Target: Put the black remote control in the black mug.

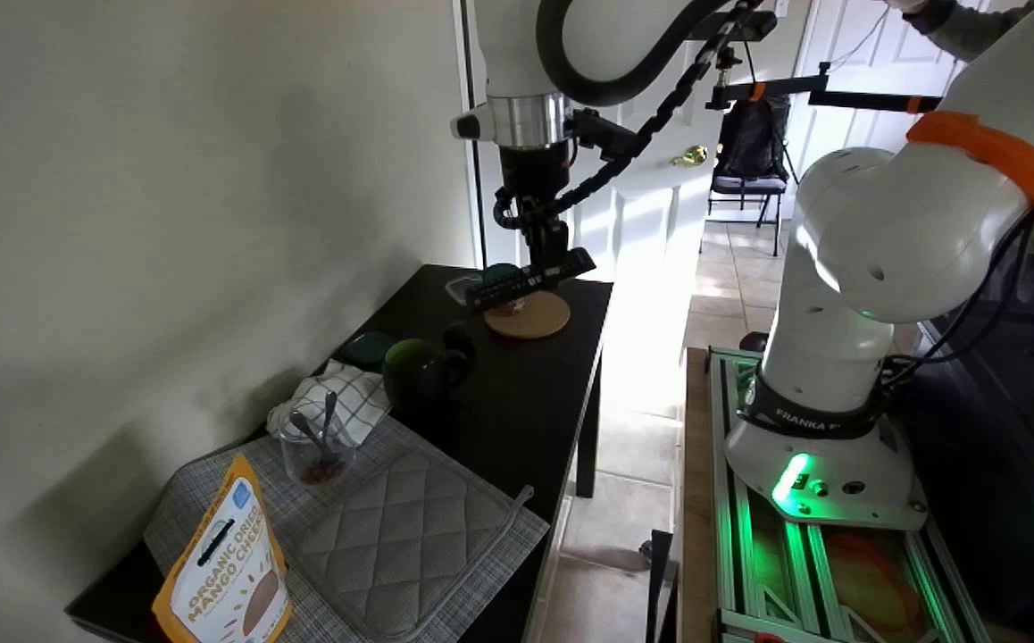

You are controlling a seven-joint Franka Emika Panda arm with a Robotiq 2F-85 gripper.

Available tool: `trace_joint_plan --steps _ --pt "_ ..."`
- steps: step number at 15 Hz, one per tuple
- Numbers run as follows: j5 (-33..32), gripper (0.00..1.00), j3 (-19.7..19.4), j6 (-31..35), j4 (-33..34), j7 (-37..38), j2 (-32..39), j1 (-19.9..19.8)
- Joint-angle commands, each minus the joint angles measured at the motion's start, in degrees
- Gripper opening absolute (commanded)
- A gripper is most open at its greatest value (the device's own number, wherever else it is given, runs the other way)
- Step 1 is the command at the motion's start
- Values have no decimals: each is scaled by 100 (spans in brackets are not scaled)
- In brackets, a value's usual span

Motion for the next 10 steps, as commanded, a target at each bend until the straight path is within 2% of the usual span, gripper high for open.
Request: trace_joint_plan --steps 1,3,5,8,10 --pt "-454 23 -91 825 25 898 139 -104" --pt "-623 23 -131 1574 16 1317 354 -242" --pt "-264 23 -449 2635 -2 1266 740 -66" --pt "415 23 -807 4112 -29 886 1350 571" --pt "1031 23 -1067 5099 -42 634 1807 1232"
